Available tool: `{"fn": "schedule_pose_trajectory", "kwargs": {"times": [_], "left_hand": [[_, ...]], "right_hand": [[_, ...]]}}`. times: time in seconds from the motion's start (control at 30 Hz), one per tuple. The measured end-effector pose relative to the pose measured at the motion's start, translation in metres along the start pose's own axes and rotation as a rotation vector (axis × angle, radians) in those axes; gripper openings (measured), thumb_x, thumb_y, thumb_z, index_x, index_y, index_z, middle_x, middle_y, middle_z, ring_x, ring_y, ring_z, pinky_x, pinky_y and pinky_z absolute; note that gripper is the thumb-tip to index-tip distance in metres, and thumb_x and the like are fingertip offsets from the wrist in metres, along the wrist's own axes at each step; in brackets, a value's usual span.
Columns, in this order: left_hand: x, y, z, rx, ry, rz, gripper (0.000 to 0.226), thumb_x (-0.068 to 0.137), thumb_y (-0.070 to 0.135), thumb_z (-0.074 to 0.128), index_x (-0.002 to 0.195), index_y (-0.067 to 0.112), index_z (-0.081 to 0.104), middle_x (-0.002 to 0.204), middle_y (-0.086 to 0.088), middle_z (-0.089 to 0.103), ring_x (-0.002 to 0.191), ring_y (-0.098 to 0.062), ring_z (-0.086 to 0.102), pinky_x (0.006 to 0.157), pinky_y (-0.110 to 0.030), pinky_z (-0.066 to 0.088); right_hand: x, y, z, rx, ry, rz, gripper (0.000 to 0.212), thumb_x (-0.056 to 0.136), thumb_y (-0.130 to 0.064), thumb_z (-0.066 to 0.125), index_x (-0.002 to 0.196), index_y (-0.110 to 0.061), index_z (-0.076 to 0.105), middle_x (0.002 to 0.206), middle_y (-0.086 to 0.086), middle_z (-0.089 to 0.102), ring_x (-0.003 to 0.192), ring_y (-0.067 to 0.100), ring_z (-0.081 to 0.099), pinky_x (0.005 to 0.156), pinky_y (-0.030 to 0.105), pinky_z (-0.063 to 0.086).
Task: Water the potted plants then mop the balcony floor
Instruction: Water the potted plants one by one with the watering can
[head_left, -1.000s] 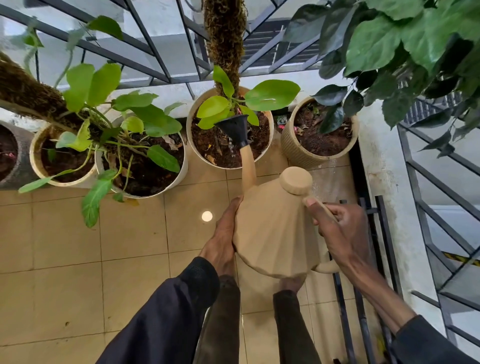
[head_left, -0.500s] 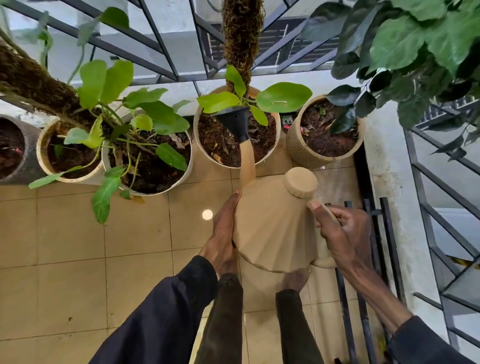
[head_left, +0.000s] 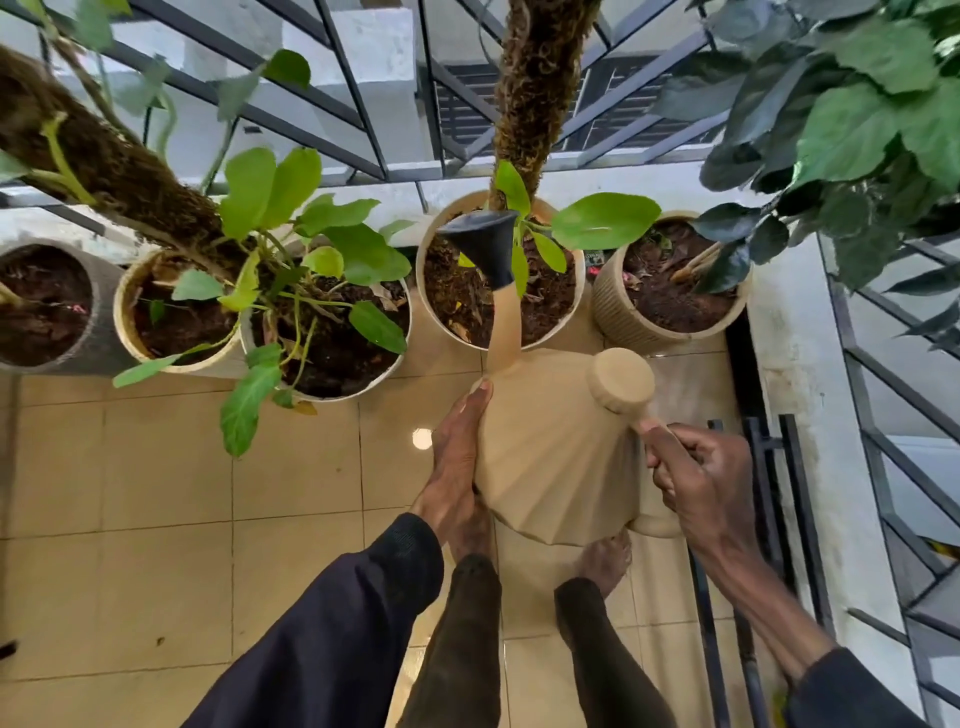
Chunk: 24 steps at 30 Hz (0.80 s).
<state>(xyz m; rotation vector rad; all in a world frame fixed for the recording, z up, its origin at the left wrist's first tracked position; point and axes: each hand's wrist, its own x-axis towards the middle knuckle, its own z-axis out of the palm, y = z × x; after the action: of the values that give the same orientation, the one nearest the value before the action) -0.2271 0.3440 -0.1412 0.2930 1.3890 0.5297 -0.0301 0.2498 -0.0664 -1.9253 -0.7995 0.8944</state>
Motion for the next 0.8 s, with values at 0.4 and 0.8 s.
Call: {"fn": "schedule_pose_trajectory", "kwargs": {"times": [0.4, 0.8], "left_hand": [[-0.01, -0.006, -0.021, -0.018, 0.061, 0.008, 0.044, 0.084, 0.056, 0.072, 0.117, 0.027, 0.073, 0.115, -0.006, 0.075, 0.111, -0.026, 0.069, 0.098, -0.044, 0.056], [-0.034, -0.042, -0.074, -0.105, 0.132, -0.03, 0.053, 0.088, 0.065, 0.063, 0.129, 0.031, 0.066, 0.119, -0.007, 0.073, 0.113, -0.028, 0.067, 0.101, -0.052, 0.053]], "right_hand": [[0.002, -0.008, 0.011, -0.015, -0.106, -0.011, 0.05, 0.083, -0.058, 0.065, 0.056, -0.016, 0.062, 0.044, -0.013, 0.05, 0.04, 0.003, 0.042, 0.047, 0.016, 0.034], [-0.013, -0.03, 0.041, -0.206, -0.305, -0.083, 0.061, 0.08, -0.069, 0.064, 0.058, -0.012, 0.068, 0.05, -0.001, 0.057, 0.043, 0.013, 0.047, 0.045, 0.023, 0.038]]}}
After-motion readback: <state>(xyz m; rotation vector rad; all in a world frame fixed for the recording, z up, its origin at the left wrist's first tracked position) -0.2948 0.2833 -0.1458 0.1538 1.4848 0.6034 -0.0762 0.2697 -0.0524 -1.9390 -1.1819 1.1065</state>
